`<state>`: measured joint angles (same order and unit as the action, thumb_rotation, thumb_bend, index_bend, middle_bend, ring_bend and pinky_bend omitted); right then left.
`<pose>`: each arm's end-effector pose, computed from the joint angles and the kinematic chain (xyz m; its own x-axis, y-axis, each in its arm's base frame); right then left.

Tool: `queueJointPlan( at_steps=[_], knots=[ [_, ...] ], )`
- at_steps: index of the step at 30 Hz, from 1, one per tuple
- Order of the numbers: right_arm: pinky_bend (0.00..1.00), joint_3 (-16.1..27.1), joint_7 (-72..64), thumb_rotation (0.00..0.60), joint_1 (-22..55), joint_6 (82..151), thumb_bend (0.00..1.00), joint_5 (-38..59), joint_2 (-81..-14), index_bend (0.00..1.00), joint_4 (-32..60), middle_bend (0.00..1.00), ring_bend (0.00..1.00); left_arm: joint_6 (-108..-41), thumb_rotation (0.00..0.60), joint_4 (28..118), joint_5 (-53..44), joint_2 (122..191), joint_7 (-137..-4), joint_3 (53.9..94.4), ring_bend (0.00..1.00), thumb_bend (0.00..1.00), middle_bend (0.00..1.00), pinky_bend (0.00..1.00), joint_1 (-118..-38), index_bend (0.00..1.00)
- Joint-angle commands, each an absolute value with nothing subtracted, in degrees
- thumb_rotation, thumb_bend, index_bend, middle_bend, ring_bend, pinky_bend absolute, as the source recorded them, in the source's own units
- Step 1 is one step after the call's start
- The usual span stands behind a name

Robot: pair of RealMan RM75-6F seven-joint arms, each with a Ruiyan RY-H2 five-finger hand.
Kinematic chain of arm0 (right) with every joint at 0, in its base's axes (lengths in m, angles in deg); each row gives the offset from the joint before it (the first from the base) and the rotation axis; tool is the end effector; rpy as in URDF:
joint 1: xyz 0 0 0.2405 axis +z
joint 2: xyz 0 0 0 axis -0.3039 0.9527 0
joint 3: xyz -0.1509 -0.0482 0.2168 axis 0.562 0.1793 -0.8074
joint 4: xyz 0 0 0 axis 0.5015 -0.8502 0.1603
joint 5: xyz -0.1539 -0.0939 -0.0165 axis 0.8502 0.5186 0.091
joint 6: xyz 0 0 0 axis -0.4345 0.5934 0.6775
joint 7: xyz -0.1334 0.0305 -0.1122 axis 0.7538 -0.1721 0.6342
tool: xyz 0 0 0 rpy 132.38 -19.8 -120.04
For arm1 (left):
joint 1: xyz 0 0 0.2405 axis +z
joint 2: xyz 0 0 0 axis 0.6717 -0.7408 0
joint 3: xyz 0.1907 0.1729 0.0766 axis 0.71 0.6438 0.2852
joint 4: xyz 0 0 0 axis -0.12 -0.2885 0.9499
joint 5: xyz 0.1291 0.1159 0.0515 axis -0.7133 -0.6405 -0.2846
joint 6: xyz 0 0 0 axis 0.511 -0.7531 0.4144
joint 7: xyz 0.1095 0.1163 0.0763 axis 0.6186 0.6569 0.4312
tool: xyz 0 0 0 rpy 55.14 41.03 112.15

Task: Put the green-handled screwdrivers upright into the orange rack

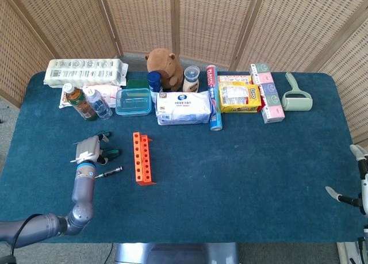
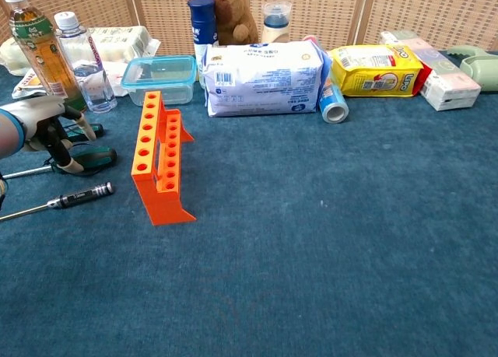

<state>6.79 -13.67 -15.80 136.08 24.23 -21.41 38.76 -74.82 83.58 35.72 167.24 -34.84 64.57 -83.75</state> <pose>-0.3222 -0.2116 0.2416 0.1940 0.0908 0.9768 -0.9702 0.1650 0.1773 -0.2392 0.3817 0.0028 0.2071 0.3664 0.9071 0.9002 0.2918 -0.3233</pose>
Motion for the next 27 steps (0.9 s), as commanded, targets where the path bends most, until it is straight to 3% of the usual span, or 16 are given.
queueJointPlan(
  at_steps=[1, 4, 8, 17, 27],
  knots=[
    [0.0, 6.79, -13.78, 0.6, -15.77, 135.95, 0.08, 24.17, -21.34, 0.06, 38.72, 0.06, 0.0, -75.0, 0.6, 82.93, 35.74, 167.91, -34.31, 64.57, 0.97, 0.25, 0.96, 1.0, -84.26, 0.34],
    [0.0, 6.78, -14.04, 0.6, -15.8, 135.96, 0.08, 24.2, -21.23, 0.06, 38.81, 0.06, 0.0, -74.95, 0.6, 82.48, 36.1, 168.49, -33.71, 64.5, 0.97, 0.25, 0.96, 1.0, -84.75, 0.34],
    [0.0, 6.75, -14.53, 0.6, -15.89, 136.12, 0.08, 24.34, -21.09, 0.06, 38.88, 0.06, 0.0, -74.96, 0.6, 82.22, 36.21, 169.16, -32.96, 64.73, 0.97, 0.29, 0.96, 1.0, -85.23, 0.49],
    [0.0, 6.84, -15.56, 0.6, -16.02, 136.18, 0.08, 24.72, -20.82, 0.06, 38.98, 0.06, 0.0, -75.8, 0.6, 82.23, 35.69, 170.2, -31.88, 65.56, 0.97, 0.36, 0.96, 1.0, -85.48, 0.61],
    [0.0, 7.0, -16.18, 0.6, -16.16, 136.51, 0.08, 25.41, -20.65, 0.06, 39.08, 0.06, 0.0, -77.97, 0.6, 87.26, 32.84, 167.17, -34.34, 63.99, 0.97, 0.38, 0.96, 1.0, -84.23, 0.62]
  ],
)
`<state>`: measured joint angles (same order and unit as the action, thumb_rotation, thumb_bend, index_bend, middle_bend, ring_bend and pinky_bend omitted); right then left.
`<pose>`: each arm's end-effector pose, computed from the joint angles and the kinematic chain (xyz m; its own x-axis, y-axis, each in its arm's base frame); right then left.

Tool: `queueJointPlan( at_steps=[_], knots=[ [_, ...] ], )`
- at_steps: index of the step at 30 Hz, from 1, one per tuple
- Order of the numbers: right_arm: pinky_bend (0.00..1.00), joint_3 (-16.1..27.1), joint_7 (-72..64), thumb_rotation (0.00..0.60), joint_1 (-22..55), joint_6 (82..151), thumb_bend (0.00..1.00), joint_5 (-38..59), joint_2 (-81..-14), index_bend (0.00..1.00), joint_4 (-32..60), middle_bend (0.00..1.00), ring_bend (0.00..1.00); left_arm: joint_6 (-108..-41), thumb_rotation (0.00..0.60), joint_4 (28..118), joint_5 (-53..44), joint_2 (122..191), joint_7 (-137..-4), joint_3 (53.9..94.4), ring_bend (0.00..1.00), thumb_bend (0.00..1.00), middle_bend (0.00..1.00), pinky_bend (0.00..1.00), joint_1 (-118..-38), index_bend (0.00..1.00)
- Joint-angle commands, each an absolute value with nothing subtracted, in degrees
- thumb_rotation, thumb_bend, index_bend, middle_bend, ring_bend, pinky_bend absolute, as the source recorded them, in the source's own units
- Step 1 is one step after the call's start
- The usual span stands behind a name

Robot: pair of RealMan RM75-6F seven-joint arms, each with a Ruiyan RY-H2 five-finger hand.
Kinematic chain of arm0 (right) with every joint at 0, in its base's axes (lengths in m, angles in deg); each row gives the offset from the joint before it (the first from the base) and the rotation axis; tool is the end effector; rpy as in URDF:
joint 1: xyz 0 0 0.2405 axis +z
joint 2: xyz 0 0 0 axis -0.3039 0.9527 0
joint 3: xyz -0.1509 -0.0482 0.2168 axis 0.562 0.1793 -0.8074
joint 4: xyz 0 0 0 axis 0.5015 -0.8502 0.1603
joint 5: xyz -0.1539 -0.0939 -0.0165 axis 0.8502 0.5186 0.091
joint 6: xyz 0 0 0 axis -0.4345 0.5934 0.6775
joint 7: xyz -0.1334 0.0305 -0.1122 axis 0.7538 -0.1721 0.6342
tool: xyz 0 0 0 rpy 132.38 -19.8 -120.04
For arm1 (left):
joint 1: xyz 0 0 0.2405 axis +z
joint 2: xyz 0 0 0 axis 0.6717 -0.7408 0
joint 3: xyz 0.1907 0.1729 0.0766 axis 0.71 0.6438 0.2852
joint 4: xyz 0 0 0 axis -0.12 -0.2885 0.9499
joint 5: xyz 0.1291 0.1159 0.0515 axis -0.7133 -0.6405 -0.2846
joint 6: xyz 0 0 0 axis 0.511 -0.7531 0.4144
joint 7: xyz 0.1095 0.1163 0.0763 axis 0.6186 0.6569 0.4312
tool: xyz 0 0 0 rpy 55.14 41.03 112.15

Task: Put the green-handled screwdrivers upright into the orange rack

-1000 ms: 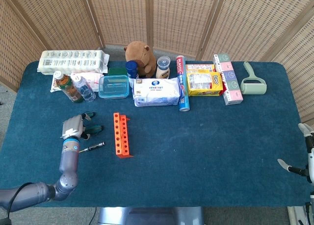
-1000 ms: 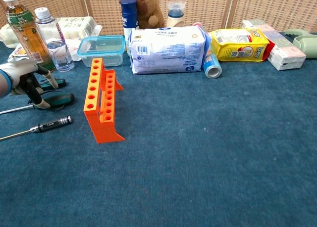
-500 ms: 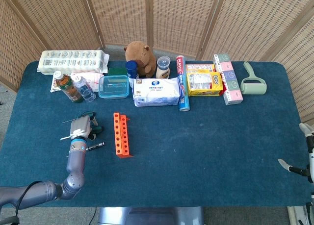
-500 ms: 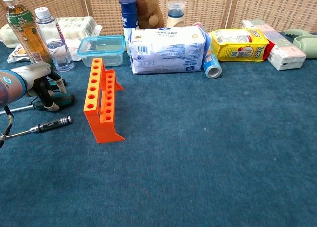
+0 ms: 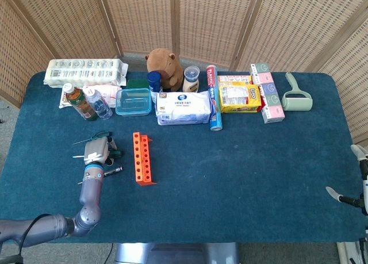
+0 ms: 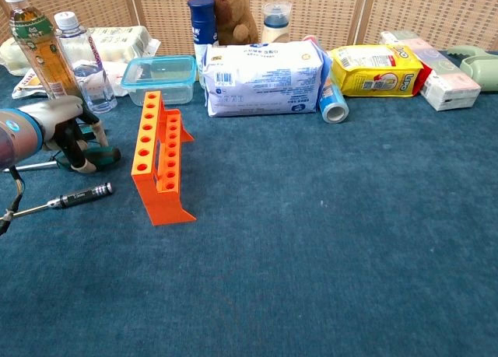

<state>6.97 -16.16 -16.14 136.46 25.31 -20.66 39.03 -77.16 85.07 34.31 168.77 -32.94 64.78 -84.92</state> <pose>-0.3195 -0.2096 0.2447 0.1630 0.0958 0.9820 -0.9779 0.1481 0.1478 -0.2206 0.3808 -0.0051 0.2407 0.3636 0.8999 0.9079 0.2437 -0.3412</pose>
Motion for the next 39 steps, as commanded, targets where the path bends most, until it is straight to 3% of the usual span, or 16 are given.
queueJointPlan(
  at_steps=[1, 14, 20, 30, 39],
  knots=[
    [0.0, 7.04, -16.14, 0.6, -16.18, 136.58, 0.08, 25.48, -20.64, 0.06, 39.11, 0.06, 0.0, -78.16, 0.6, 88.65, 32.05, 166.23, -35.22, 63.61, 0.97, 0.38, 0.96, 1.0, -83.84, 0.62],
    [0.0, 7.27, -15.27, 0.6, -16.19, 136.86, 0.08, 25.93, -20.73, 0.06, 39.6, 0.06, 0.0, -80.59, 0.6, 102.55, 23.05, 156.3, -43.44, 60.51, 0.97, 0.4, 0.96, 1.0, -79.96, 0.62],
    [0.0, 7.31, -14.45, 0.6, -16.06, 136.77, 0.08, 25.8, -20.99, 0.06, 39.73, 0.06, 0.0, -80.61, 0.6, 111.86, 18.76, 149.15, -52.27, 57.11, 0.97, 0.4, 0.96, 1.0, -75.83, 0.62],
    [0.0, 7.66, -13.49, 0.6, -15.62, 136.0, 0.08, 25.95, -21.44, 0.06, 39.84, 0.06, 0.0, -73.99, 0.6, 118.59, 8.0, 139.45, -78.19, 50.48, 0.97, 0.41, 0.96, 1.0, -67.57, 0.62],
    [0.0, 7.78, -12.52, 0.6, -15.32, 135.52, 0.08, 25.63, -21.84, 0.06, 39.88, 0.06, 0.0, -59.7, 0.6, 119.14, -0.28, 129.54, -98.46, 48.85, 0.97, 0.42, 0.96, 1.0, -63.14, 0.62]
  ],
)
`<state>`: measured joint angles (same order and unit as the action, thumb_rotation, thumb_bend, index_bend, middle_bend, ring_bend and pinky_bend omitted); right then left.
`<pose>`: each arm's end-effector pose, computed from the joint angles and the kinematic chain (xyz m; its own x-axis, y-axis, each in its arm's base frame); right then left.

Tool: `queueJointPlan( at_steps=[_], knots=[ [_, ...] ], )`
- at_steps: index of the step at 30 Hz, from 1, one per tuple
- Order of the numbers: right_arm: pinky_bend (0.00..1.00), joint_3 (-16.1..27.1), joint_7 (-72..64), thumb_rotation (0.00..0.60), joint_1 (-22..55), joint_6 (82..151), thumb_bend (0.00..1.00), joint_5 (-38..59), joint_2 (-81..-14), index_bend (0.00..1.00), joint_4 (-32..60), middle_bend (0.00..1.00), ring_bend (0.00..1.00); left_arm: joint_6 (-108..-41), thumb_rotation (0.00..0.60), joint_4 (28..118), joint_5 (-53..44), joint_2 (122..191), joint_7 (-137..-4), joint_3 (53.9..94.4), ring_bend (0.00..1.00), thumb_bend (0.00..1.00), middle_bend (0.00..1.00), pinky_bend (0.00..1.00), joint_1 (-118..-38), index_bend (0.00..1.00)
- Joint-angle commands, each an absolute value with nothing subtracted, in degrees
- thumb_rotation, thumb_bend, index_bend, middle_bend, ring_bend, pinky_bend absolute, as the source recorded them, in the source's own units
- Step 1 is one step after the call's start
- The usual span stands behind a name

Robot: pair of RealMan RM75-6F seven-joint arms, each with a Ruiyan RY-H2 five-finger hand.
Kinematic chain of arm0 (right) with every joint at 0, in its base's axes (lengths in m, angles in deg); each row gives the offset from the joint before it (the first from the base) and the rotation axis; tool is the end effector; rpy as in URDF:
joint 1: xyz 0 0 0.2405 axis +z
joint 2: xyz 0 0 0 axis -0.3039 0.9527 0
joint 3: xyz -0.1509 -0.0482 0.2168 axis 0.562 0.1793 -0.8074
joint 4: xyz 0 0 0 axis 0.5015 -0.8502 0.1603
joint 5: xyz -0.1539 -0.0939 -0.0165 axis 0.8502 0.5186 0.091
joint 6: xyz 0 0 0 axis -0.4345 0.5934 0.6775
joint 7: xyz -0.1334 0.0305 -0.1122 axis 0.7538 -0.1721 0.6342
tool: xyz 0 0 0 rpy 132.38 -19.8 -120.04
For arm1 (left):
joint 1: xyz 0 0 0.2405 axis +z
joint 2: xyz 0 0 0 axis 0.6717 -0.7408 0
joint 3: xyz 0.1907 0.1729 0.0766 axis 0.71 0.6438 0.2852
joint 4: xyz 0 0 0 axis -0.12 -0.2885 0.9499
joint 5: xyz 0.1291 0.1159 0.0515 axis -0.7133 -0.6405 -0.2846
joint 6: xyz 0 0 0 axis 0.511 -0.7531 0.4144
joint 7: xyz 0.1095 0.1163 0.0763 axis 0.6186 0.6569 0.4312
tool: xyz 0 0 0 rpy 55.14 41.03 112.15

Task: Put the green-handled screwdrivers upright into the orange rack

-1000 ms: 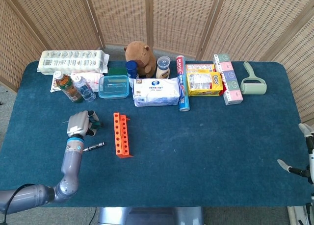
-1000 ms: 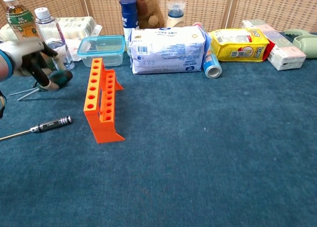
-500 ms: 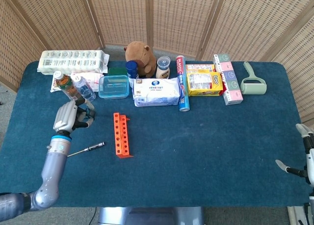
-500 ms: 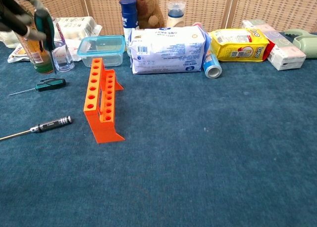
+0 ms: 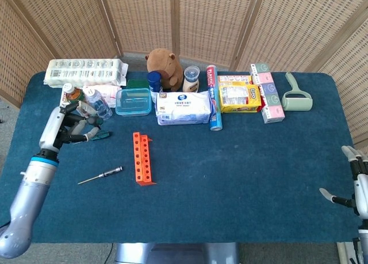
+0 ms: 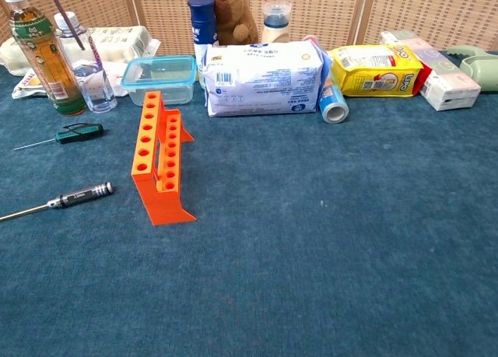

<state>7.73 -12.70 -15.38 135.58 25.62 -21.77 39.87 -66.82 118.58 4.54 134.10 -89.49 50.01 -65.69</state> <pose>-0.3158 -0.2117 0.2316 0.1870 0.0593 0.9806 -0.9741 0.1408 0.1772 -0.1537 0.3424 0.1892 -0.5112 0.1688 0.8427 0.8528 -0.0219 0.5218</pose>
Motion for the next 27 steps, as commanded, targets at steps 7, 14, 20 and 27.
queueJointPlan(
  at_steps=[7, 14, 20, 27],
  knots=[
    [0.0, 7.87, -11.91, 0.6, -15.13, 135.22, 0.08, 25.5, -22.06, 0.06, 39.83, 0.06, 0.0, -48.89, 0.6, 118.01, -10.81, 124.15, -114.98, 47.48, 0.97, 0.42, 0.96, 1.0, -61.55, 0.62],
    [0.0, 7.78, -11.98, 0.6, -15.09, 135.25, 0.08, 25.3, -22.15, 0.06, 39.74, 0.06, 0.0, -45.37, 0.6, 118.37, -21.73, 122.54, -128.76, 48.66, 0.97, 0.42, 0.96, 1.0, -61.21, 0.63],
    [0.0, 7.71, -12.3, 0.6, -15.22, 135.51, 0.08, 25.26, -22.11, 0.06, 39.77, 0.06, 0.0, -45.86, 0.6, 117.79, -28.44, 122.23, -135.52, 52.17, 0.97, 0.42, 0.96, 1.0, -61.89, 0.63],
    [0.0, 7.66, -13.04, 0.6, -15.44, 135.77, 0.08, 25.31, -21.73, 0.06, 39.91, 0.06, 0.0, -47.45, 0.6, 116.06, -31.49, 123.36, -138.98, 56.77, 0.97, 0.42, 0.96, 1.0, -63.79, 0.63]
  ],
)
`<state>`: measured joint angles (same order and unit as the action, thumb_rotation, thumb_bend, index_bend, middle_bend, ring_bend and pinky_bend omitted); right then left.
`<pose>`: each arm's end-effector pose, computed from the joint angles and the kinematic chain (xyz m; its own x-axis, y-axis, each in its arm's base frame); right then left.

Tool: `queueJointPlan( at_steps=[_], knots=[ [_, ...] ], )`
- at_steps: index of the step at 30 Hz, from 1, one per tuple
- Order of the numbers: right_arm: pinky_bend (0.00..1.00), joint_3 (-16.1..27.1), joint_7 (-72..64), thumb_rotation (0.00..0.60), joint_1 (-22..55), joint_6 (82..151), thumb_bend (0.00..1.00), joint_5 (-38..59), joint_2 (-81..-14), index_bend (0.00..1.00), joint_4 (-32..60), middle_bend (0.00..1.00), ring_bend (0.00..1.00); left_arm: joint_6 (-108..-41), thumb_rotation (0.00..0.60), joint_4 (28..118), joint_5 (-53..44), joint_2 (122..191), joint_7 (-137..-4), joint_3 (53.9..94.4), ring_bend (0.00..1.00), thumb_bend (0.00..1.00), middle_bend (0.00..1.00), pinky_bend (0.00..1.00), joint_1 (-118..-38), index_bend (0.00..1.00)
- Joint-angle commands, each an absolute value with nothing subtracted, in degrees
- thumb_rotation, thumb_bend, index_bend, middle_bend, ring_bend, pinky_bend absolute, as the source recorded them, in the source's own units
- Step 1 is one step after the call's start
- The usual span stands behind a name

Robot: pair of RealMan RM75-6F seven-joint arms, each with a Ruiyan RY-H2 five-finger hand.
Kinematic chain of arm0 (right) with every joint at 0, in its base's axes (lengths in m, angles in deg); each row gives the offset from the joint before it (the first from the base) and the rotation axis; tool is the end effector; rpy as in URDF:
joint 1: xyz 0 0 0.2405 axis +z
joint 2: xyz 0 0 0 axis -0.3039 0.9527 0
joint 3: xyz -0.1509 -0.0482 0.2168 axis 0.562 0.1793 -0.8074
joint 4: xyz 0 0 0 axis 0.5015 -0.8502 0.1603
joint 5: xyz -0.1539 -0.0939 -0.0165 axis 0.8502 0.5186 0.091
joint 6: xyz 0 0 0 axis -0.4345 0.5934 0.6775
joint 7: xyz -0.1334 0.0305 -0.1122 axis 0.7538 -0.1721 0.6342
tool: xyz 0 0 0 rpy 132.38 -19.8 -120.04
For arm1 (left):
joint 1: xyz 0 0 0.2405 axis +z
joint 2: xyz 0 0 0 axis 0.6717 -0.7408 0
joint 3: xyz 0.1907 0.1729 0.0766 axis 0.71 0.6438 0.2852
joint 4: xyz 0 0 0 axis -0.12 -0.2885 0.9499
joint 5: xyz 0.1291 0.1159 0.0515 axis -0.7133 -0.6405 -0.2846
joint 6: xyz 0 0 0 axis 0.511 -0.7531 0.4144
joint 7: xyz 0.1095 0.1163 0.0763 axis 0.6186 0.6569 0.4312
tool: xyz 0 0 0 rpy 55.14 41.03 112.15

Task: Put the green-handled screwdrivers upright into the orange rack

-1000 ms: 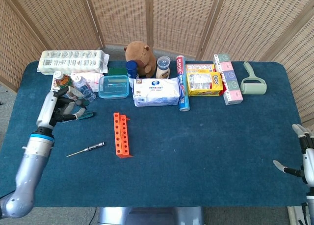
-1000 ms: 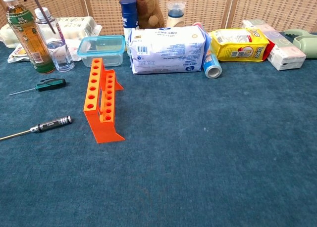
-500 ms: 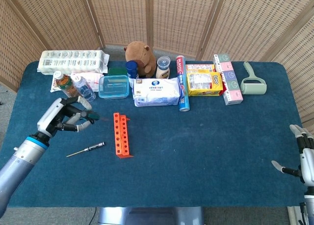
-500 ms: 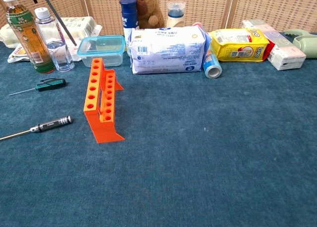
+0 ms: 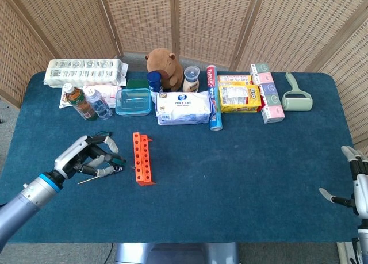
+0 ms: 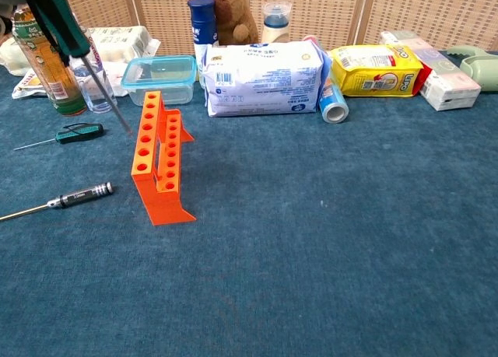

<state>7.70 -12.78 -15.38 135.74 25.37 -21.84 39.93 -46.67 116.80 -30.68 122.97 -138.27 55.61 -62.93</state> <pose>-0.3161 -0.2117 0.2319 0.1833 0.0634 0.9810 -0.9744 0.1441 0.1728 -0.1408 0.2941 0.1622 -0.5972 0.5804 0.5536 0.7402 0.1329 0.6592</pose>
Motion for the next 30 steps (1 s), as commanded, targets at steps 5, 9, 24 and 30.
queueJointPlan(
  at_steps=[5, 9, 24, 30],
  knots=[
    [0.0, 7.54, -13.66, 0.6, -15.55, 135.89, 0.08, 25.22, -21.46, 0.06, 39.8, 0.06, 0.0, -49.67, 0.6, 115.87, -31.62, 122.9, -138.37, 58.15, 0.97, 0.42, 0.96, 1.0, -64.7, 0.63],
    [0.0, 7.55, -13.79, 0.6, -15.62, 136.01, 0.08, 25.31, -21.35, 0.06, 39.85, 0.06, 0.0, -50.38, 0.6, 115.83, -30.66, 122.6, -137.34, 59.24, 0.97, 0.42, 0.96, 1.0, -65.74, 0.63],
    [0.0, 7.63, -13.51, 0.6, -15.52, 135.59, 0.08, 25.04, -21.32, 0.06, 40.02, 0.06, 0.0, -54.0, 0.6, 114.36, -25.06, 123.54, -130.1, 62.04, 0.97, 0.42, 0.96, 1.0, -67.59, 0.63],
    [0.0, 7.58, -13.74, 0.6, -15.67, 135.79, 0.08, 25.0, -21.05, 0.06, 40.23, 0.06, 0.0, -54.42, 0.6, 114.13, -22.41, 125.37, -127.23, 62.83, 0.97, 0.42, 0.96, 1.0, -68.59, 0.63]
  ],
)
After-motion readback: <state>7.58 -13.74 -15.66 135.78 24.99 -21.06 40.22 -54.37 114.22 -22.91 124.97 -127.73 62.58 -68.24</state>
